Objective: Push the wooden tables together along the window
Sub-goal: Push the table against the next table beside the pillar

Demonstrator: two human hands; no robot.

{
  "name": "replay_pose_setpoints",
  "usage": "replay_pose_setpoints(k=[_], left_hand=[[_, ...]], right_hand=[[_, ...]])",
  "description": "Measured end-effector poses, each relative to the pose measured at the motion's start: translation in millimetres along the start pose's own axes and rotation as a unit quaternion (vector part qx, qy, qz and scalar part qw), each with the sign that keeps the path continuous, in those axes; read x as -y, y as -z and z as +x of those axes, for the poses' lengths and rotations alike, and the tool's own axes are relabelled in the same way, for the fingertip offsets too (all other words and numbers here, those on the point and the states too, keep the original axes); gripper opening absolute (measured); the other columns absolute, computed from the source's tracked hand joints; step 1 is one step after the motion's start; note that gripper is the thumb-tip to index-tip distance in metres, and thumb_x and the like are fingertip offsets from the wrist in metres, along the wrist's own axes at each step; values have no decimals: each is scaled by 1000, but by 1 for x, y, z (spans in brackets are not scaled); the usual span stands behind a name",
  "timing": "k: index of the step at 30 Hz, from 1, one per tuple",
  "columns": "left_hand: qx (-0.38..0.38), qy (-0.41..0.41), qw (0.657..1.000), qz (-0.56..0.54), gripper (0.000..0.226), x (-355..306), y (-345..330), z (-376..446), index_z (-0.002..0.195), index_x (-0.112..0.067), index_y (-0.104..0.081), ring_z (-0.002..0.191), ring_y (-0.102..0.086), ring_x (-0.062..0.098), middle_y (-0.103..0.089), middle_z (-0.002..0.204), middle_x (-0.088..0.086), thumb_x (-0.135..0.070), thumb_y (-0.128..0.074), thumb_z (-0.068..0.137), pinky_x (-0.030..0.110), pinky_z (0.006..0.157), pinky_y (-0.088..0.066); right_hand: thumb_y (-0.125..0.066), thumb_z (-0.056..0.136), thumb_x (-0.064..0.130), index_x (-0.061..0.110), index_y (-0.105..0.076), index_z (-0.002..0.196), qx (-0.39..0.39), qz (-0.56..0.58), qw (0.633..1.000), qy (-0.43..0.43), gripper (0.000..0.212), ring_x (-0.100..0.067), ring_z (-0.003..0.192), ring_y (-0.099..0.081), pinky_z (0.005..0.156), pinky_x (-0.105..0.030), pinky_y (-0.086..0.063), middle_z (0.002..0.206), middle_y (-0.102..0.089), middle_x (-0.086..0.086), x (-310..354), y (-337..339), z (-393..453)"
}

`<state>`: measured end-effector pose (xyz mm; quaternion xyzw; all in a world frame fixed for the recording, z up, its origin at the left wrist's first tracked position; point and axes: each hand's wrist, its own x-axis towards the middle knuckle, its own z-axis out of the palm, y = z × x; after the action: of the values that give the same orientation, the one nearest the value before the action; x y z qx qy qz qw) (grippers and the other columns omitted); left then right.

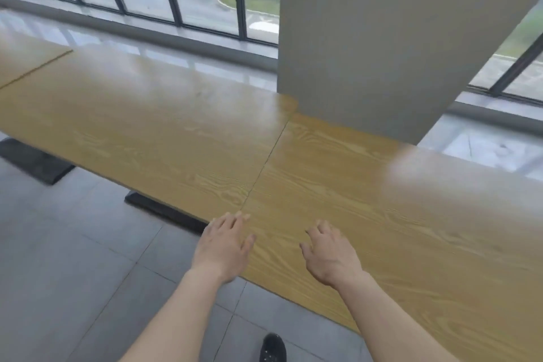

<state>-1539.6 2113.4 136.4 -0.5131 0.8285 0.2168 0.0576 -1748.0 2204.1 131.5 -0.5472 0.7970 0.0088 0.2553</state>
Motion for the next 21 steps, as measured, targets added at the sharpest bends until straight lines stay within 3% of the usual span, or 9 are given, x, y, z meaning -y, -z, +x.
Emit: replay_pose_setpoints(k=[6, 10, 13, 21], left_hand=[[-36, -112, 993, 25, 59, -3, -71, 45, 160, -31, -22, 158, 0, 12, -15, 170, -9, -52, -26, 105, 33, 127, 6], [-66, -181, 980, 52, 61, 4, -117, 66, 160, -26, -27, 159, -6, 19, -20, 169, -4, -49, -28, 104, 39, 127, 1], [-67, -218, 972, 56, 60, 13, -144, 76, 161, -25, -27, 158, -9, 22, -21, 169, -2, -47, -30, 104, 43, 127, -4], [-83, -216, 972, 33, 60, 20, -154, 77, 160, -30, -25, 159, -4, 17, -18, 170, -6, -49, -31, 104, 43, 127, -5]], right_hand=[[-28, 108, 45, 19, -19, 162, -71, 23, 994, -83, 61, -23, 159, 4, 128, -36, -2, 172, -5, -8, -33, -70, 3], [-16, 103, 49, 18, -24, 161, -150, 4, 980, -128, 67, -26, 159, -1, 128, -42, -4, 171, -12, -10, -45, -123, 6], [-18, 103, 50, 17, -21, 162, -192, -7, 971, -138, 67, -27, 159, 1, 128, -47, -5, 171, -10, -11, -48, -153, 10], [-27, 103, 49, 20, -21, 162, -241, -4, 959, -148, 66, -21, 159, 2, 128, -47, -5, 172, -10, -5, -49, -166, 10]])
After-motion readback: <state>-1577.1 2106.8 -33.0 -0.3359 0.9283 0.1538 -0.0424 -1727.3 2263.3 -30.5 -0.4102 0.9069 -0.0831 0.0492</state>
